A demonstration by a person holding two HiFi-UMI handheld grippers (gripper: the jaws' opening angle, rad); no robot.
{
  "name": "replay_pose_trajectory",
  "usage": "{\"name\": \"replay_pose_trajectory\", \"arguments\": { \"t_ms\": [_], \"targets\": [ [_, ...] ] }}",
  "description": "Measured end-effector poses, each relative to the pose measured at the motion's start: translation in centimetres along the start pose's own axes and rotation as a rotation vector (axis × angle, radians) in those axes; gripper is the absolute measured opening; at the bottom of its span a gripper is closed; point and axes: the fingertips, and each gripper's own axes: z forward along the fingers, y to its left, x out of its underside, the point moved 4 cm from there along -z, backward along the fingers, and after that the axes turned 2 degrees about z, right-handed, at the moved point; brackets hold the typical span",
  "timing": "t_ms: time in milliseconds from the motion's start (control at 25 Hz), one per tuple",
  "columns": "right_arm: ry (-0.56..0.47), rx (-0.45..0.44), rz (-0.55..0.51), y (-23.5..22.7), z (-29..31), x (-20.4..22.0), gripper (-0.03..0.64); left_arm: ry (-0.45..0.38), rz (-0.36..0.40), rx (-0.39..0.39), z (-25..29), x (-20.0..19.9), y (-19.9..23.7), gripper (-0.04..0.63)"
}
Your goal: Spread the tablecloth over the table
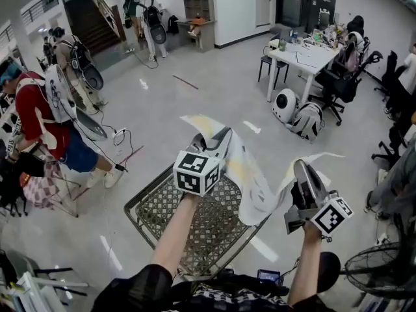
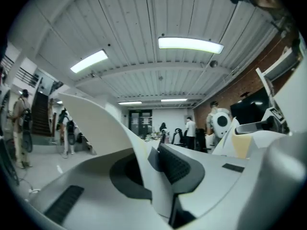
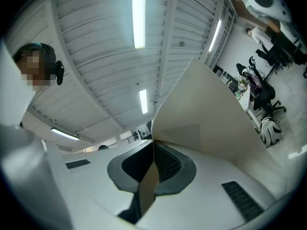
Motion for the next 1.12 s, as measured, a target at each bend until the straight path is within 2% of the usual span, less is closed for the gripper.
{"name": "replay_pose_trajectory", "arguments": {
  "t_ms": [200, 280, 360, 520, 640, 840, 1120],
  "targets": [
    [0.205, 0.013, 0.115, -3.2, 3.0, 8.1, 0.02, 0.097, -0.002, -0.295, -6.1, 4.6, 9.3, 0.06],
    [0.269, 0.025, 0.145, -4.0, 3.7, 11.2, 0.018, 0.149, -0.012, -0.38, -8.9, 6.8, 11.7, 0.057],
    [0.317, 0.028, 0.162, -3.9, 4.2, 13.5, 0.018, 0.208, -0.012, -0.433, -11.4, 9.0, 13.2, 0.057],
    [0.386, -0.009, 0.192, -1.9, 5.8, 16.8, 0.017, 0.305, 0.009, -0.47, -15.9, 12.4, 14.2, 0.057],
    [0.417, -0.015, 0.211, -0.5, 6.2, 18.9, 0.017, 0.337, -0.03, -0.49, -19.7, 14.7, 14.7, 0.057],
    [0.461, 0.041, 0.217, 5.3, 3.7, 24.7, 0.018, 0.377, -0.094, -0.516, -30.0, 19.4, 15.9, 0.054],
    [0.492, 0.136, 0.237, 9.5, -0.2, 29.2, 0.018, 0.445, -0.138, -0.542, -38.5, 23.4, 16.6, 0.048]
  ]
}}
